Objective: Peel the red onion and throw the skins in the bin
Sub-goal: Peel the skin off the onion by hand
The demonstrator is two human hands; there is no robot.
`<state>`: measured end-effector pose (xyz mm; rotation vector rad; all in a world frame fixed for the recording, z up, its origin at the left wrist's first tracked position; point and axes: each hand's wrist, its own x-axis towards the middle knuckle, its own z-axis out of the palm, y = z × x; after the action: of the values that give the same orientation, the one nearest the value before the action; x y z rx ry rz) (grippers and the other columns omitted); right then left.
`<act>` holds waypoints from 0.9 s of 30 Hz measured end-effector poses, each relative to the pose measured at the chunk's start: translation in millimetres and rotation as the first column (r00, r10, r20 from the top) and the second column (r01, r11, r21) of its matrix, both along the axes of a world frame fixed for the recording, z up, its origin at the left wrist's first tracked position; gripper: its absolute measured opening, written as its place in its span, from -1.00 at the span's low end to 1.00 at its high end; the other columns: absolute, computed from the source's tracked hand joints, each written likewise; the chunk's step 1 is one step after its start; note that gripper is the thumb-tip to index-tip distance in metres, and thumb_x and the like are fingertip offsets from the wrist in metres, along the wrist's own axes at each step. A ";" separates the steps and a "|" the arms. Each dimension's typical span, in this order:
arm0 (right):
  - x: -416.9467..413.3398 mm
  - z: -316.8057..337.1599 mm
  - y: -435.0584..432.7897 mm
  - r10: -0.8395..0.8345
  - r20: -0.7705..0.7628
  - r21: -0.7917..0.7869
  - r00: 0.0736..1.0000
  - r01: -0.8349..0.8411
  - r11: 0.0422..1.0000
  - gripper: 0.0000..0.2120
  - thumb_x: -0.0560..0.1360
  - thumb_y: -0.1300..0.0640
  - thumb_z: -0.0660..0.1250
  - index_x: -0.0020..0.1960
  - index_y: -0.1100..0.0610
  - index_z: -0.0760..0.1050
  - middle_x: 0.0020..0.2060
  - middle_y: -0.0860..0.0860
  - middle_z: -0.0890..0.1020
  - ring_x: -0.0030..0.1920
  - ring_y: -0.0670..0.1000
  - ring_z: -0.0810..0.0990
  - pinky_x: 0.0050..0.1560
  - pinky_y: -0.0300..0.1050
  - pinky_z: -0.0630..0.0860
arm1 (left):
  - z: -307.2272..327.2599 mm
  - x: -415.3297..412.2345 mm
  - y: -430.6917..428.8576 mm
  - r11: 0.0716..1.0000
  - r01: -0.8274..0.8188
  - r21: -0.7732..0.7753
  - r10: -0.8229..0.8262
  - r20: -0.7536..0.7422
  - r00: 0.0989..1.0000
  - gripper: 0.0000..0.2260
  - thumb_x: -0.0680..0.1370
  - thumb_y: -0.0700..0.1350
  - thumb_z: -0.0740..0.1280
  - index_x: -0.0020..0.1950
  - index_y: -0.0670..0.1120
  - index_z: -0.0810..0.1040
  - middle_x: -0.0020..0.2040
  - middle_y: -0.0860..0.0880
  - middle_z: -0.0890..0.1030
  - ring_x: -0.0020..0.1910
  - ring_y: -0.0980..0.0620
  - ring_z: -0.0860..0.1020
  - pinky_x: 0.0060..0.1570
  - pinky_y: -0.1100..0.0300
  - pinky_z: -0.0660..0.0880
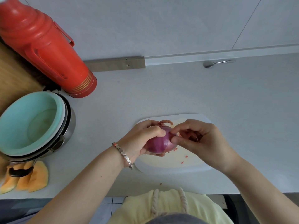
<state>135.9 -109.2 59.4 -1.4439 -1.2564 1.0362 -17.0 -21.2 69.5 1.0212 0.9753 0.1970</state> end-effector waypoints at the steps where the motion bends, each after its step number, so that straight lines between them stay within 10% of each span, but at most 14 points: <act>1: 0.2 -0.3 0.1 -0.002 0.013 0.005 1.000 0.001 1.000 -0.91 0.29 0.08 0.43 -0.22 -0.05 0.60 -0.40 0.04 0.49 -0.39 -0.08 0.35 -0.34 -0.28 0.33 | -0.1 -0.1 -0.2 1.000 -0.004 -0.004 0.004 -0.005 1.000 -0.60 0.23 -0.15 0.30 0.06 -0.20 0.52 -0.09 -0.15 0.62 -0.32 -0.10 0.65 -0.37 0.13 0.57; 18: -1.6 5.0 -0.1 0.042 0.092 -0.151 0.995 -0.027 0.988 -0.80 0.37 0.26 0.44 -0.33 -0.01 0.58 -0.42 0.12 0.51 -0.48 -0.15 0.34 -0.47 -0.19 0.36 | -4.7 -2.7 1.7 1.000 0.021 0.015 -0.019 -0.114 0.993 -0.52 0.16 -0.10 0.38 0.07 -0.15 0.53 0.11 -0.18 0.57 -0.13 -0.13 0.62 -0.26 0.03 0.61; 27: 4.1 -2.6 1.2 -0.134 -0.529 -0.239 0.838 0.004 0.971 -0.78 0.38 0.25 0.15 -0.35 0.08 0.51 -0.46 0.03 0.43 -0.54 -0.10 0.23 -0.54 -0.34 0.19 | -0.8 -1.9 1.0 0.995 -0.077 -0.065 0.075 -0.031 0.997 -0.45 0.13 -0.14 0.39 0.12 -0.20 0.53 0.06 -0.19 0.58 -0.20 -0.11 0.63 -0.38 0.12 0.56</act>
<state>140.0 -108.0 56.8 -1.2201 -0.6814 1.4518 -18.9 -20.3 68.7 0.9293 1.0413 0.2123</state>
